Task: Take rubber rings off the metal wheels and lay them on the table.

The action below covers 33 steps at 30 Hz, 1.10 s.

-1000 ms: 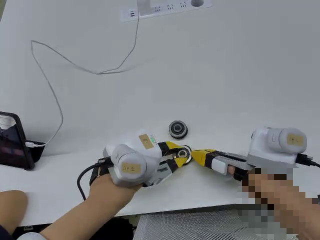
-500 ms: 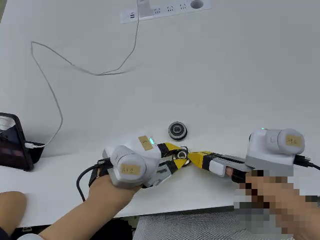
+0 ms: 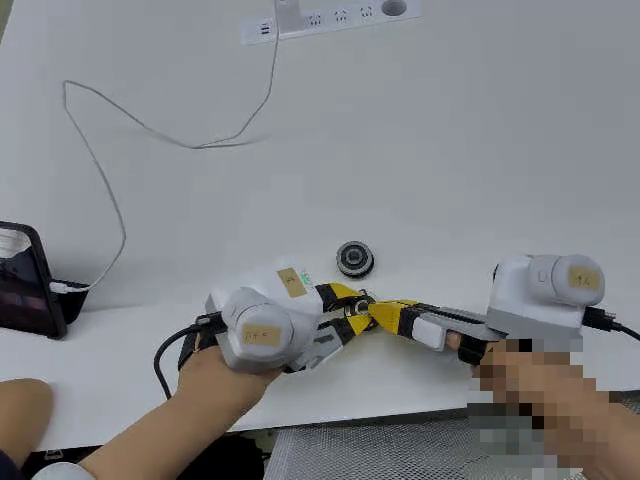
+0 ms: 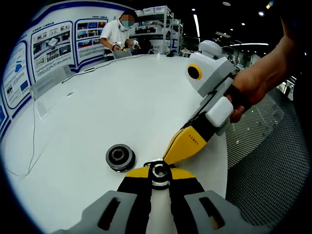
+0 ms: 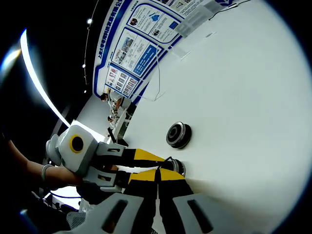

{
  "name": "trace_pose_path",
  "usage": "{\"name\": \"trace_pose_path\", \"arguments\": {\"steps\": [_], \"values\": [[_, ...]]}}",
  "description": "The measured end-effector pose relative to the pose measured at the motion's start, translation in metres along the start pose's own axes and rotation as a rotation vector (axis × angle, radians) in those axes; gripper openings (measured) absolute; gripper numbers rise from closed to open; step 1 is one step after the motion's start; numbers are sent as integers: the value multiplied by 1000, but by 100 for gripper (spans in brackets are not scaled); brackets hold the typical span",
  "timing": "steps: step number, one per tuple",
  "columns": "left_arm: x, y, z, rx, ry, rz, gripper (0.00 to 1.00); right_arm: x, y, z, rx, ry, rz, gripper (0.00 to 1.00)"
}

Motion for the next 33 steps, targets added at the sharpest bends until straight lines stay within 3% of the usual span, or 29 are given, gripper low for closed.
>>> {"name": "trace_pose_path", "arguments": {"steps": [22, 33], "values": [[-2, 4, -4, -7, 30, -14, 20, -2, 2, -3, -41, 5, -5, 2], [4, 1, -12, 22, 82, -7, 25, -1, 2, -1, -42, 2, -8, 2]]}}
Point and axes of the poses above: the centre of the closed fingertips' face, and the gripper's own axes: z roughly forward along the fingers, y roughly to its right, x roughly out of its top, the point moved 10 cm from there along -z, roughly backward along the fingers, and after that the axes turned 15 degrees about y, right-handed, at the moved point
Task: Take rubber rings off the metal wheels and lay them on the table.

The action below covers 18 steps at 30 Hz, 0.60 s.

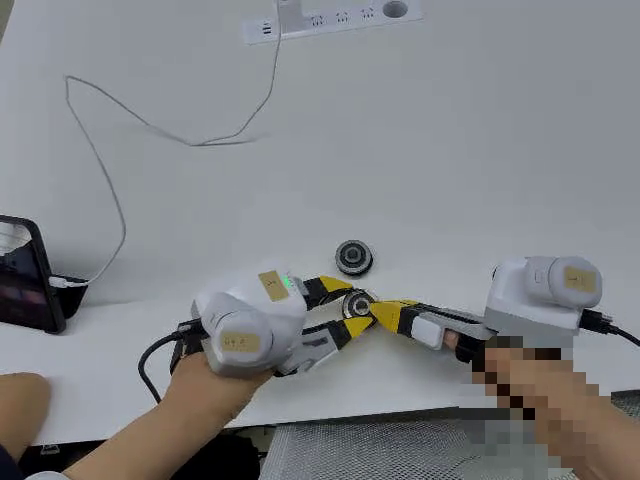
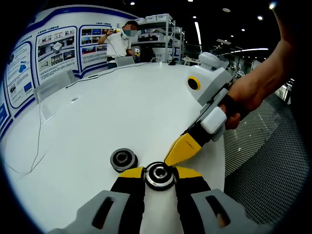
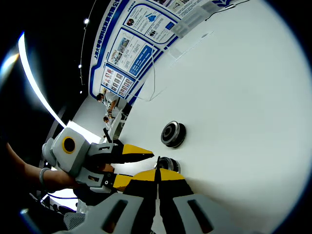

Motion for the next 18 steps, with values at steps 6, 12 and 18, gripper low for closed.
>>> {"name": "trace_pose_path", "arguments": {"steps": [6, 12, 18], "values": [[-2, 0, -2, 7, -4, -3, 29, 0, 0, 0, 1, -2, -3, 2], [-6, 1, -5, 13, -14, -10, 35, 1, -4, -1, 10, 0, -4, 2], [-9, 3, -10, 22, -11, -20, 39, 2, -9, -1, 24, 4, 1, 2]]}}
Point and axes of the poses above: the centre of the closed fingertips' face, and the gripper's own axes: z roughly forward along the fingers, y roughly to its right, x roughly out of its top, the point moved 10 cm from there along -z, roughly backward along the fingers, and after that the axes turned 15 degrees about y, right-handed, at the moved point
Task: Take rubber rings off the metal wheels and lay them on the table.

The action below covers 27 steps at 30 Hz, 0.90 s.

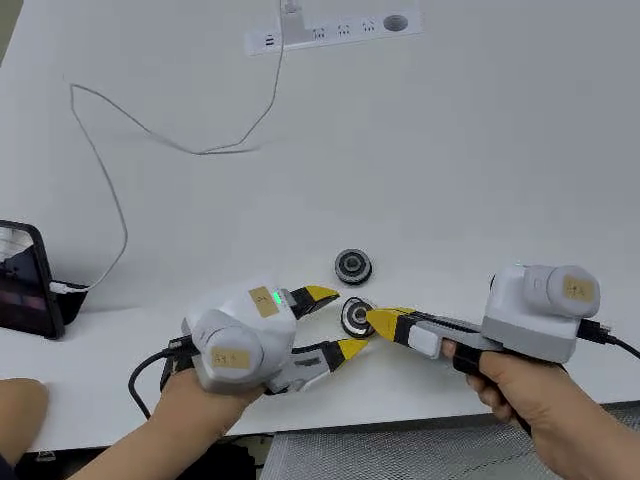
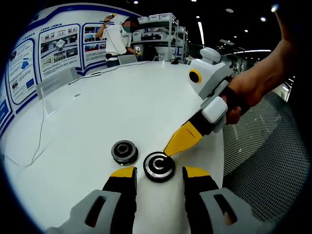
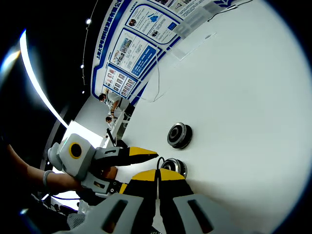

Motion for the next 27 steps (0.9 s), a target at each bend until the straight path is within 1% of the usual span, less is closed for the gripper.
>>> {"name": "trace_pose_path", "arguments": {"steps": [4, 12, 16, 19, 27], "values": [[-1, 0, -3, 8, 2, -5, 42, 0, -2, 0, 6, -1, 0, 2], [-4, 0, -9, 14, 17, -17, 45, 0, -8, -2, 19, -1, 5, 2], [-6, 0, -13, 21, 22, -23, 48, 1, -13, -2, 31, 8, 14, 2], [-8, -1, -15, 27, 16, -27, 49, 2, -15, -3, 35, 11, 14, 2], [-10, 0, -19, 36, 23, -37, 51, 10, -17, -15, 27, 46, 16, 2]]}}
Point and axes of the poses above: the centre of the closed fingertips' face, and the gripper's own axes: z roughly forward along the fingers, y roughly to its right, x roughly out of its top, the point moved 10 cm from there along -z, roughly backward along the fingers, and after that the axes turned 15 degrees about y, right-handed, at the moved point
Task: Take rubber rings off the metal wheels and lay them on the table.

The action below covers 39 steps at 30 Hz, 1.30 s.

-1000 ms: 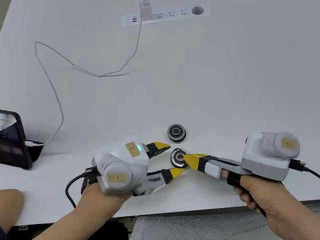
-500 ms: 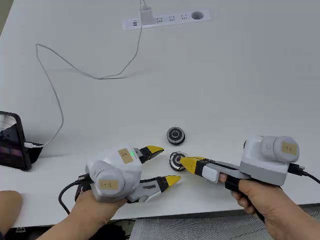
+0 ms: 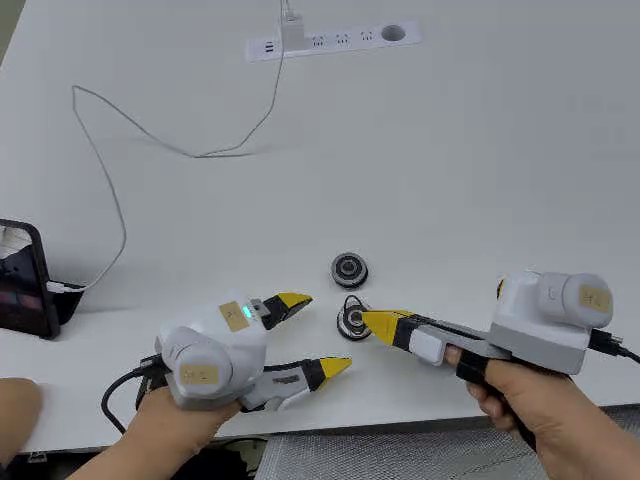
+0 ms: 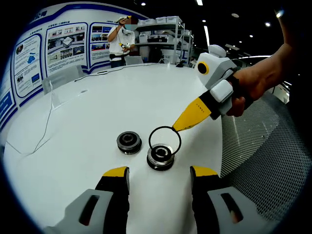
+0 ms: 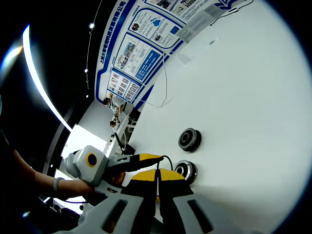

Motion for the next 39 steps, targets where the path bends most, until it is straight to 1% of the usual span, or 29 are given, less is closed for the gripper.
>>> {"name": "trace_pose_path", "arguments": {"steps": [5, 11, 19, 24, 32, 37, 39], "values": [[0, 0, -2, 3, 5, -1, 53, 7, 5, -10, -18, 29, 0, 2], [-2, -1, -4, 11, 8, -5, 54, 13, 14, -20, -59, 56, 6, 2], [-3, 0, -4, 14, 6, -11, 54, 19, 26, -28, -113, 82, 9, 2], [-3, -1, -4, 16, 7, -17, 54, 23, 34, -28, -140, 103, 21, 2], [-3, -2, -6, 21, 6, -21, 54, 23, 45, -29, -181, 93, 20, 2], [-3, -2, -5, 23, 3, -25, 53, 24, 49, -31, -205, 91, 5, 2], [-3, -2, -5, 24, 5, -26, 53, 25, 51, -32, -213, 89, -15, 2]]}}
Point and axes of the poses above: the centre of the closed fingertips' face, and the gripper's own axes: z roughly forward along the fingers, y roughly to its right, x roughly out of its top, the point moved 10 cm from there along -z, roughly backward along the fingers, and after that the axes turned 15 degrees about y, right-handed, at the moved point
